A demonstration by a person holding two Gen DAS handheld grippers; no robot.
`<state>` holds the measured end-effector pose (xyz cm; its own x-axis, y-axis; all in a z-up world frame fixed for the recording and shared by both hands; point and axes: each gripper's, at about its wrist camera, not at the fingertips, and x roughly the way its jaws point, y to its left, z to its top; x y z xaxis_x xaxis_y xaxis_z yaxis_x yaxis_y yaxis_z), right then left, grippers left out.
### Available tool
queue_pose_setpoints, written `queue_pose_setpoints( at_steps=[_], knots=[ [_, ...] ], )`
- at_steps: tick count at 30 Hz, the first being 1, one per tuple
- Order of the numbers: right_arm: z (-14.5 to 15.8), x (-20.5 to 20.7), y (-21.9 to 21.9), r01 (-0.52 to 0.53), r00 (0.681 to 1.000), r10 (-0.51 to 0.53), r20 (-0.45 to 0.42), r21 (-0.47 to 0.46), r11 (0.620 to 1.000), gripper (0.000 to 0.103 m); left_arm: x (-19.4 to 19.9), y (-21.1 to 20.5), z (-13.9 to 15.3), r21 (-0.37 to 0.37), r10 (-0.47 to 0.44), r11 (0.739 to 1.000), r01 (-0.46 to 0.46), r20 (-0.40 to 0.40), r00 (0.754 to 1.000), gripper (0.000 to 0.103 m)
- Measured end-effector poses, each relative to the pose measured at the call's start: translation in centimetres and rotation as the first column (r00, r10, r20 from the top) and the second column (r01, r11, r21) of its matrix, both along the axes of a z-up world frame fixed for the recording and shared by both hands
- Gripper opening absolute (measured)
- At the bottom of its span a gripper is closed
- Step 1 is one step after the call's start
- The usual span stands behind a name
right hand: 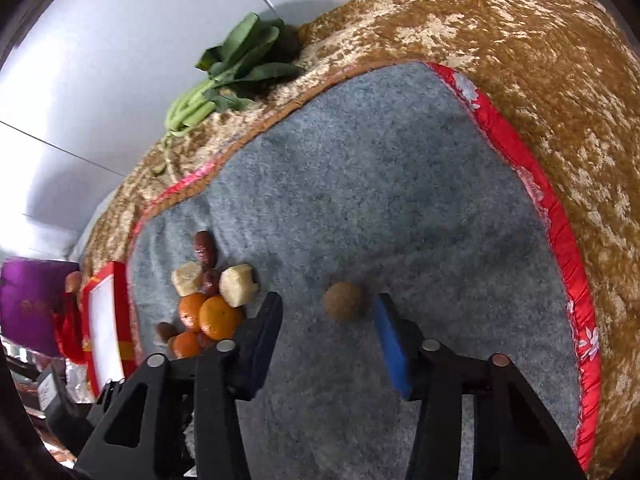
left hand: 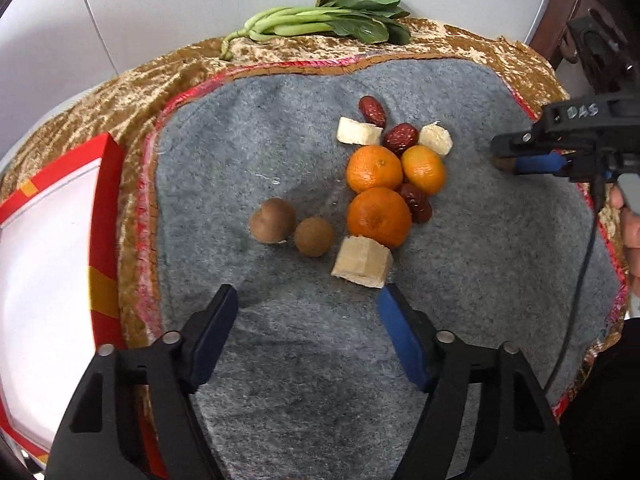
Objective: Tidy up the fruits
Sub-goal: 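Grasp the cream cube with the left tool while the right tool grasps a tan longan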
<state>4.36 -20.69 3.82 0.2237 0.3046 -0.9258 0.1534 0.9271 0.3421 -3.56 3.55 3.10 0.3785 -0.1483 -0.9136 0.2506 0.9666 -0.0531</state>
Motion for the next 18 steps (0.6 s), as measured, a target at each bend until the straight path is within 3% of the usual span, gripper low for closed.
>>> queue_pose_setpoints(
  at_steps=[2, 4, 12, 18],
  knots=[
    [-0.4, 0.1, 0.2, -0.007, 1.000, 0.007, -0.009, -0.021, 1.000, 0.030, 0.1, -0.3, 0.0, -0.001, -0.009, 1.000, 0.009, 0.004, 1.000, 0.066],
    [-0.7, 0.1, 0.4, -0.007, 1.000, 0.007, -0.009, -0.048, 0.999, 0.026, 0.3, -0.7, 0.0, -0.004, -0.019, 1.000, 0.019, 0.002, 1.000, 0.061],
    [-1.1, 0.2, 0.8, -0.002, 1.000, 0.002, -0.013, -0.061, 0.998, 0.025, 1.7, -1.2, -0.2, -0.101, -0.003, 0.995, 0.000, -0.020, 1.000, 0.050],
    [-1.0, 0.1, 0.9, -0.020, 1.000, 0.019, -0.007, -0.079, 0.997, 0.025, 2.1, -1.7, -1.0, -0.081, -0.005, 0.997, 0.002, -0.026, 1.000, 0.040]
  ],
)
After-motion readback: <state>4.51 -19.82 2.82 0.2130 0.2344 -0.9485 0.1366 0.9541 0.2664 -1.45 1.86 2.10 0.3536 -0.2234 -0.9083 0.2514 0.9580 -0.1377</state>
